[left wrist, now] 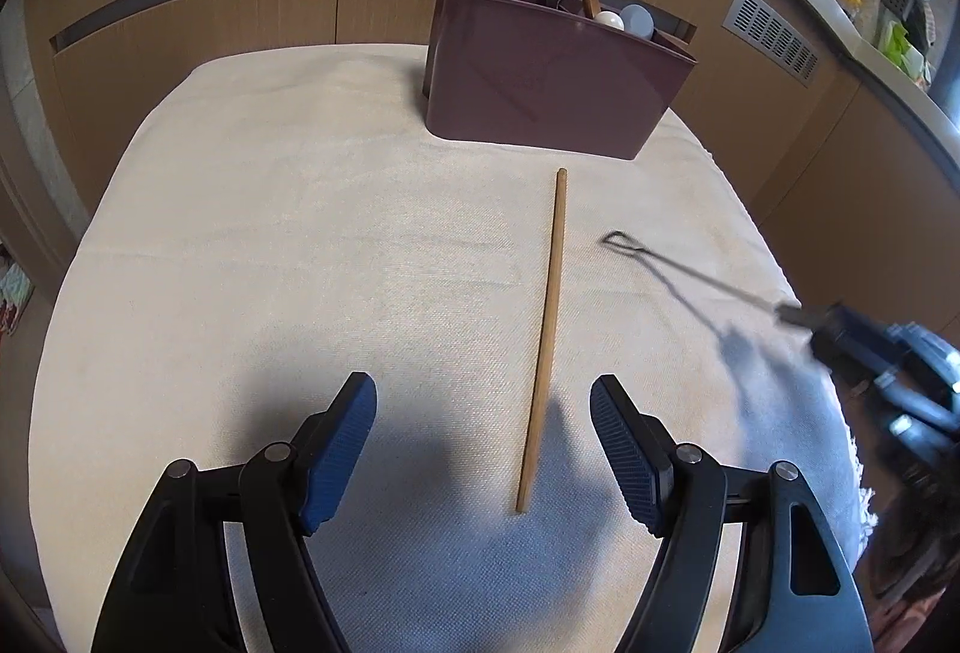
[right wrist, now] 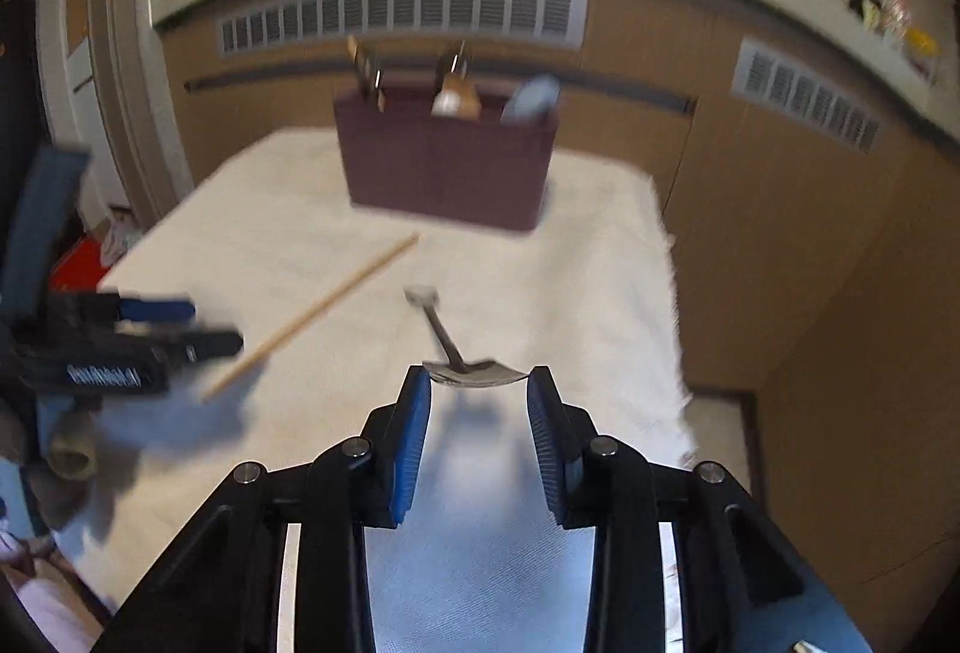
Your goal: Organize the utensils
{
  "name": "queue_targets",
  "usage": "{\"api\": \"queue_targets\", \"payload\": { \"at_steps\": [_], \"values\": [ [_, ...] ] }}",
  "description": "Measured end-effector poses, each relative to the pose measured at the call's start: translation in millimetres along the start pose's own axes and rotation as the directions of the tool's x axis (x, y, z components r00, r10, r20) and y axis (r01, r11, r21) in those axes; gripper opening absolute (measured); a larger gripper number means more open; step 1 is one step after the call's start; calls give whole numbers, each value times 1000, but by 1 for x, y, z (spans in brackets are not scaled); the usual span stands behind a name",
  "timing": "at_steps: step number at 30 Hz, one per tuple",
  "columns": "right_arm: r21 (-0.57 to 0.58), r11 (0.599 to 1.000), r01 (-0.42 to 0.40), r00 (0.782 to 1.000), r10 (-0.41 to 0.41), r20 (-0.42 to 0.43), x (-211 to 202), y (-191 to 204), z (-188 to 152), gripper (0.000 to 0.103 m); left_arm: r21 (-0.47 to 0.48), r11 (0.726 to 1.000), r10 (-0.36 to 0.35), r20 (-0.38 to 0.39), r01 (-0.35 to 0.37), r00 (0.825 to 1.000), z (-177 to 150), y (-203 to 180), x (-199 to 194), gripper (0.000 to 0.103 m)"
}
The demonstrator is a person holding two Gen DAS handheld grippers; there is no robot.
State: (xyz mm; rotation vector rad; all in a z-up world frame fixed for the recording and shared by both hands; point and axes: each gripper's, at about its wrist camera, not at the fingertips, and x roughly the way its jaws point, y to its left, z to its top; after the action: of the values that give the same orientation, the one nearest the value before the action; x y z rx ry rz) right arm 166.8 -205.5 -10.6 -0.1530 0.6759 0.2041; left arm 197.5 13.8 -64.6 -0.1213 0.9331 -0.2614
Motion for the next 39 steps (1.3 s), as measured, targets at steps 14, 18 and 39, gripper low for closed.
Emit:
{"api": "queue_targets", "payload": {
  "at_steps": [14, 18, 39],
  "values": [
    [69, 998, 12, 1000, -12, -3, 4, -21, 14, 9, -4, 1000, -11, -19, 10, 1000, -5, -1, 4, 75],
    [31, 998, -56, 994, 59, -89, 15, -10, 0, 16, -13, 1000, -3, -21, 3, 1000, -4, 4, 4, 75],
    [36, 999, -26, 961, 35, -275, 34, 62, -59, 37, -9, 998, 59, 87, -58, 994, -7, 6, -26, 81]
  ]
}}
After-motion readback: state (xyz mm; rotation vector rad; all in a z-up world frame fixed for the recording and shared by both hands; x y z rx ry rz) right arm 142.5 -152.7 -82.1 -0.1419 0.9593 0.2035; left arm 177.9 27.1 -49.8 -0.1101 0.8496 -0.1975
